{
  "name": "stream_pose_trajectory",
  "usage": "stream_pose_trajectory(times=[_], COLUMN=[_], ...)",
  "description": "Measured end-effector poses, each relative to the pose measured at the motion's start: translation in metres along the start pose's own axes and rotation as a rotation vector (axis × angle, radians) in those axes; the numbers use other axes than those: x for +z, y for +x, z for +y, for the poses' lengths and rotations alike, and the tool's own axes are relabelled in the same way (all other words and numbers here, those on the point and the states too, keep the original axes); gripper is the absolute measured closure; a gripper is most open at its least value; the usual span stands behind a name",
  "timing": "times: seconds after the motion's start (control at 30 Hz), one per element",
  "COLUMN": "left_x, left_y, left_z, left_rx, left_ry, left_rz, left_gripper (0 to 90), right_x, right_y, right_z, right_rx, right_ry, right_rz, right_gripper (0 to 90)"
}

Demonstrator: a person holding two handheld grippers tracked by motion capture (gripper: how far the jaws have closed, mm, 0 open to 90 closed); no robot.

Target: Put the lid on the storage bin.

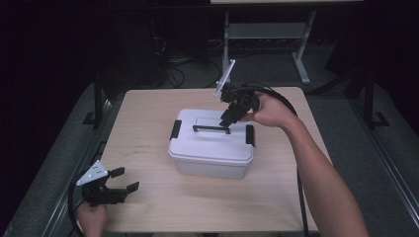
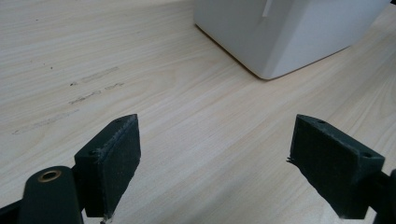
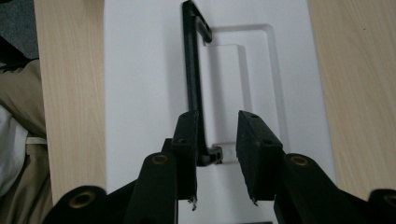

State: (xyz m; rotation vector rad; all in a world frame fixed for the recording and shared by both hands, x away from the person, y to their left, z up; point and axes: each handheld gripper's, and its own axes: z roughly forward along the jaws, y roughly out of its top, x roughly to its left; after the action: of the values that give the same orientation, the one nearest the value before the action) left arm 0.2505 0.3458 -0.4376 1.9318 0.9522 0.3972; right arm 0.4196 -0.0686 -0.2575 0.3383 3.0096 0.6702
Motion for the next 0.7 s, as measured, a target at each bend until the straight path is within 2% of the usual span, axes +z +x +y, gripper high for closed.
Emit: stream_pose_trajectory(times=[0.7], left_x=[0.001], left_y=[0.0], left_z=[0.0], left_rx=[0.004], left_ry=[0.005], left_rz=[0.0], left_gripper=[15.6], right_x=[-0.015], right_y=[-0.002], right_z=[-0.027], right_rx=[0.054], right_ry=[-0.012], right_rz=[-0.03], right_gripper=[65.5])
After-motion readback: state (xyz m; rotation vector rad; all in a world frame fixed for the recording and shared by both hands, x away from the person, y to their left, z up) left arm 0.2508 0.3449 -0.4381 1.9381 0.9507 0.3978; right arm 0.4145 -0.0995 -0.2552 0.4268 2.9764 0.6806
